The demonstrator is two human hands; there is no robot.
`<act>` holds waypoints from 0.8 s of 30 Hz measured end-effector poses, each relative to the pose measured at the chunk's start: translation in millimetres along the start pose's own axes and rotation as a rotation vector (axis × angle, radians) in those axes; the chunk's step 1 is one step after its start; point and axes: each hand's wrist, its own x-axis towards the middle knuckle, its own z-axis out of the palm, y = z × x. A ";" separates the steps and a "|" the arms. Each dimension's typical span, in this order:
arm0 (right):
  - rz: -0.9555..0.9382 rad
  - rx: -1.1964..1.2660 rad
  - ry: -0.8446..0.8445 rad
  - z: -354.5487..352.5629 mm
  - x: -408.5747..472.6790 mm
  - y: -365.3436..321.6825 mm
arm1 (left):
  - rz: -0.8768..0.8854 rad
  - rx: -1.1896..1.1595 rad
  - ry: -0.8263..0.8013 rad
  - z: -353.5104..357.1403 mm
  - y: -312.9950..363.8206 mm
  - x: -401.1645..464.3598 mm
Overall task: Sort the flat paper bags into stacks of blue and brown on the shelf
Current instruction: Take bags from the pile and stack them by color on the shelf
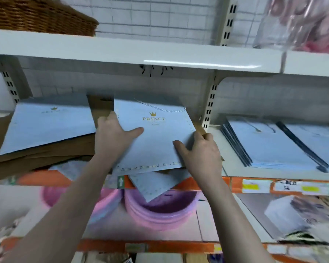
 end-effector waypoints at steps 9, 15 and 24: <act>0.133 -0.072 0.060 -86.9 -0.6 169.8 | 0.043 -0.026 -0.168 136.2 127.6 -69.3; 0.229 -0.060 0.079 -105.0 13.6 236.3 | 0.084 -0.025 -0.246 197.9 173.8 -84.2; 0.263 -0.139 0.088 -99.0 71.1 296.7 | 0.097 -0.036 -0.298 283.0 203.0 -62.0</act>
